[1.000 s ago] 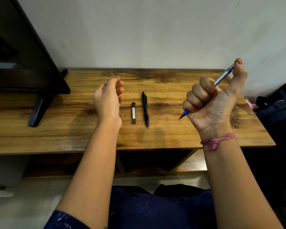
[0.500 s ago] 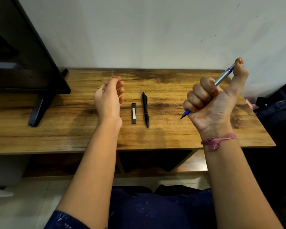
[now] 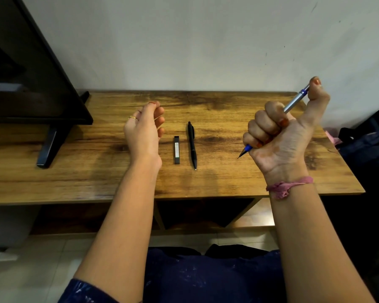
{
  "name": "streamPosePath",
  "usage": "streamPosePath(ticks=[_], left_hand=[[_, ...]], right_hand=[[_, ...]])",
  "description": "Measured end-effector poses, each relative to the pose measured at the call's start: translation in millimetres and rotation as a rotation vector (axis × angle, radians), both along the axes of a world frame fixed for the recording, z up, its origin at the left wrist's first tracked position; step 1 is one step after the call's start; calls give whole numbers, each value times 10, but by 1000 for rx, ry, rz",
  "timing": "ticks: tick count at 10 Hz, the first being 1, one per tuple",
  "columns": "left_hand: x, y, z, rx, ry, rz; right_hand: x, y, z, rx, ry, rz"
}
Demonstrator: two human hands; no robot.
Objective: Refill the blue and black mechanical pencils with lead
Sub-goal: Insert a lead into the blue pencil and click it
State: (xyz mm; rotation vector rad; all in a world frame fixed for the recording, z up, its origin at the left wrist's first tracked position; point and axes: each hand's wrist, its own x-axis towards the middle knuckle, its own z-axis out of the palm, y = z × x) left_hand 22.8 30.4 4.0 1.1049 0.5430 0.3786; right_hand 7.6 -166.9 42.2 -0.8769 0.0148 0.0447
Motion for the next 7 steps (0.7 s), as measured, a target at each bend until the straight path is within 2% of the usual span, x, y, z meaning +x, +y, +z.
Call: streamPosePath(ticks=[7], left_hand=[[-4,-34,-6,2,-3,-3]], right_hand=[[-12,-20,15,-17,-4,-35]])
